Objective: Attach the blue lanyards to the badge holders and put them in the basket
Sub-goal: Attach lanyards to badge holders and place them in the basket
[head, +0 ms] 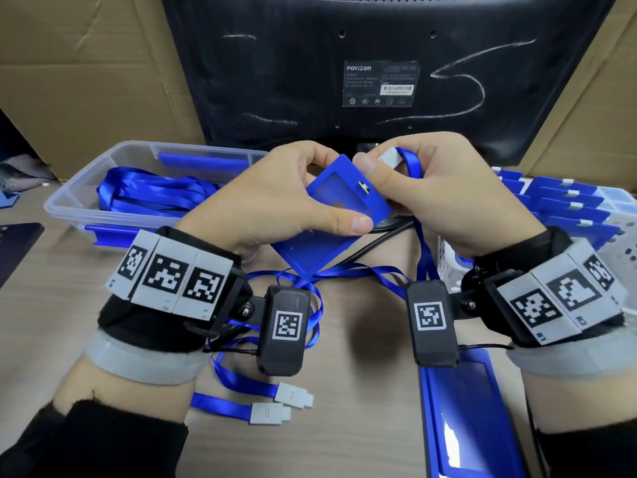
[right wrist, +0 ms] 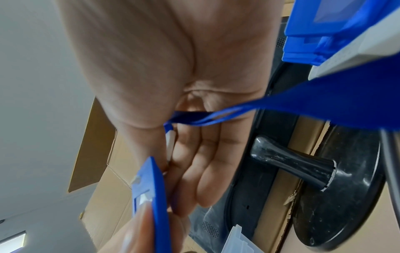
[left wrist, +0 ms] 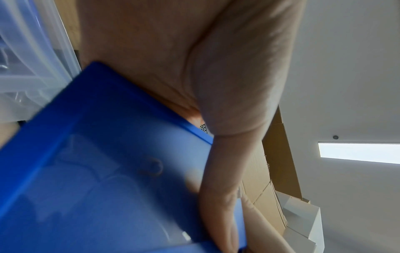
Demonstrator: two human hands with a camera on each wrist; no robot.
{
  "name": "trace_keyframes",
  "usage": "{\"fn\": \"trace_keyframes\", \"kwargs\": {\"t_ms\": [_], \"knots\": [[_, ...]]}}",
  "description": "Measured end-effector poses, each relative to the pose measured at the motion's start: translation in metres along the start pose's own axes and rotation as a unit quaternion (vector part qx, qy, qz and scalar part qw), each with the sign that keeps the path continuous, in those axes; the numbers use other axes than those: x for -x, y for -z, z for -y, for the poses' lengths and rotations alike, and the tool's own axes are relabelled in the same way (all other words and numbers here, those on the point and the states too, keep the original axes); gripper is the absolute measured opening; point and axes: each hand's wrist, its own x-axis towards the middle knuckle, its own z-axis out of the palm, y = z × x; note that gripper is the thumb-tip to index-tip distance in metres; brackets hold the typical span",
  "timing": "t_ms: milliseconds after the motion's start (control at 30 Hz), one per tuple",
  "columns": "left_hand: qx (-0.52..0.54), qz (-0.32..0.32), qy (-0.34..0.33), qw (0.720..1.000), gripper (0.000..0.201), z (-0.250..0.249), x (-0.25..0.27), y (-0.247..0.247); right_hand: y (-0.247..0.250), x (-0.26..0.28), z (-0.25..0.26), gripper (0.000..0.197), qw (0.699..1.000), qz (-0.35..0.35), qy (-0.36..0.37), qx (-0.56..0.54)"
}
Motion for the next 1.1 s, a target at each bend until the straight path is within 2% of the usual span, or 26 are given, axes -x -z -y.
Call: {"fn": "trace_keyframes", "kwargs": {"t_ms": [133,233,333,400,467,700,833,967,1100], "knots": [[-0.005,-0.008,0.012,1.000,0.061,0.003,0.000,0.001,-0.001,0.002,0.001,0.038,1.000,0.006,-0.007,-0.011],[-0.004,-0.012,0.024,1.000,0.061,0.004,-0.001,0.001,0.001,0.005,0.007,0.019,0.999,0.032,-0.001,0.030],[-0.015,-0.010,0.029,0.999,0.062,0.006,-0.002,0.000,0.003,0.006,0.008,0.027,0.997,0.060,0.004,0.055],[-0.018,-0.007,0.032,0.999,0.060,0.006,-0.002,0.000,0.003,0.004,0.005,0.025,0.997,0.055,0.008,0.061],[-0.013,-0.007,0.036,0.999,0.055,0.006,-0.003,0.000,0.002,0.003,0.003,0.018,0.998,0.050,0.006,0.044],[-0.002,0.013,0.052,0.999,0.050,0.010,-0.007,0.002,0.004,0.000,-0.003,0.018,0.998,0.057,-0.001,-0.016],[0.006,0.038,0.051,0.998,0.040,0.013,-0.007,0.002,0.006,0.001,-0.003,0.018,0.999,0.042,0.019,0.002],[-0.011,0.071,0.044,0.996,0.035,0.007,-0.001,0.007,0.007,0.000,-0.005,0.021,0.999,0.016,0.017,-0.027],[-0.026,0.120,0.040,0.992,0.029,0.000,0.014,0.015,0.005,0.008,-0.006,0.030,0.996,0.005,-0.051,-0.078]]}}
